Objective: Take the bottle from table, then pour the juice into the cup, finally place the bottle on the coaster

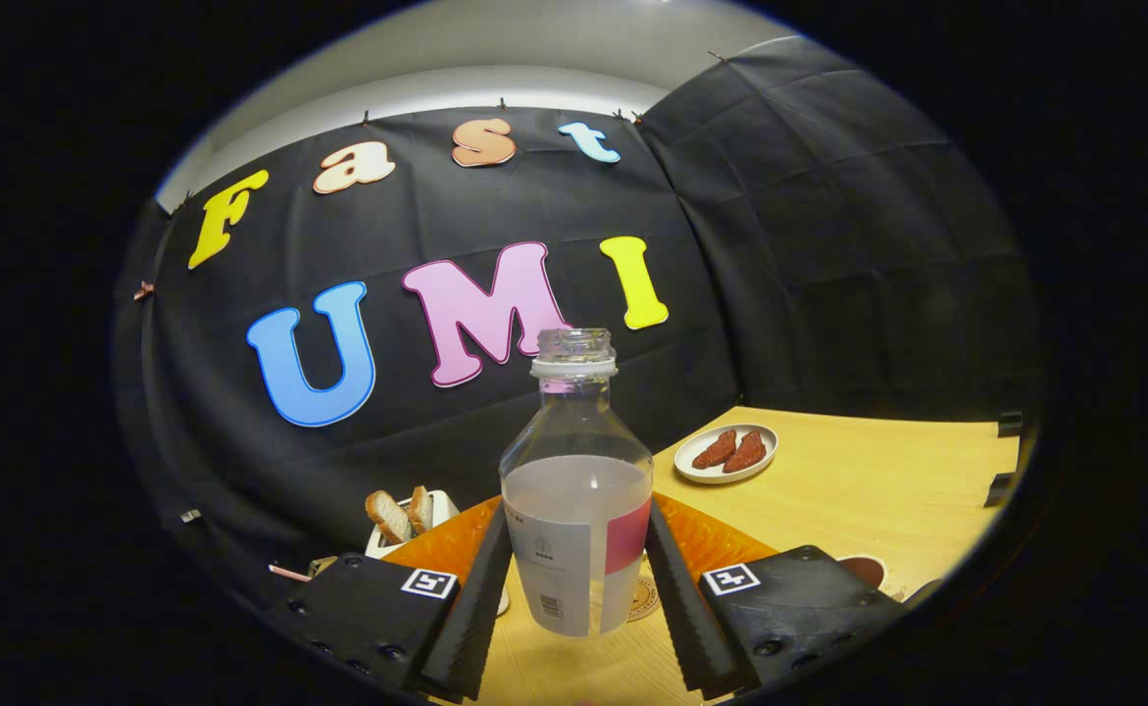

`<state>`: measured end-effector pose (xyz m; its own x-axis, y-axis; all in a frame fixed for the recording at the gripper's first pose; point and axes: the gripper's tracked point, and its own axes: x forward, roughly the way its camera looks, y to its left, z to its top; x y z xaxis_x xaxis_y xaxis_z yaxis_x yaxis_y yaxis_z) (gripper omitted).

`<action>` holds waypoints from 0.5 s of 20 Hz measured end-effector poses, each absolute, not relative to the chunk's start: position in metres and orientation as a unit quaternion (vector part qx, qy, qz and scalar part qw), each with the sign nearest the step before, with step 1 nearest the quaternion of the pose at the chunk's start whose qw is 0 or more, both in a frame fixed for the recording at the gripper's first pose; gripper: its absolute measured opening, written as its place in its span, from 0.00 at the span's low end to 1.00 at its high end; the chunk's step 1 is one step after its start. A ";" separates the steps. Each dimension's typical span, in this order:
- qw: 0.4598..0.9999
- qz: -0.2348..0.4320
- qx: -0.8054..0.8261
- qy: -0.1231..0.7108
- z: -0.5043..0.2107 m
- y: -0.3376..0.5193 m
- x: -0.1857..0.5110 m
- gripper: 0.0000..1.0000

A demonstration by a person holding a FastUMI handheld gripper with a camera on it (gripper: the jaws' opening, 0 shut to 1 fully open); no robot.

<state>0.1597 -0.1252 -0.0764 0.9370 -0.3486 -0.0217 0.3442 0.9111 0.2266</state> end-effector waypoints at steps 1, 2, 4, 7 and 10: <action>0.978 -0.181 0.099 -0.012 -0.079 -0.127 0.167 0.76; 0.979 -0.185 0.082 -0.012 -0.084 -0.128 0.175 0.76; 0.981 -0.186 0.060 -0.007 -0.091 -0.127 0.192 0.76; 0.982 -0.189 0.027 0.002 -0.114 -0.125 0.215 0.76; 0.980 -0.199 -0.014 0.010 -0.144 -0.127 0.234 0.76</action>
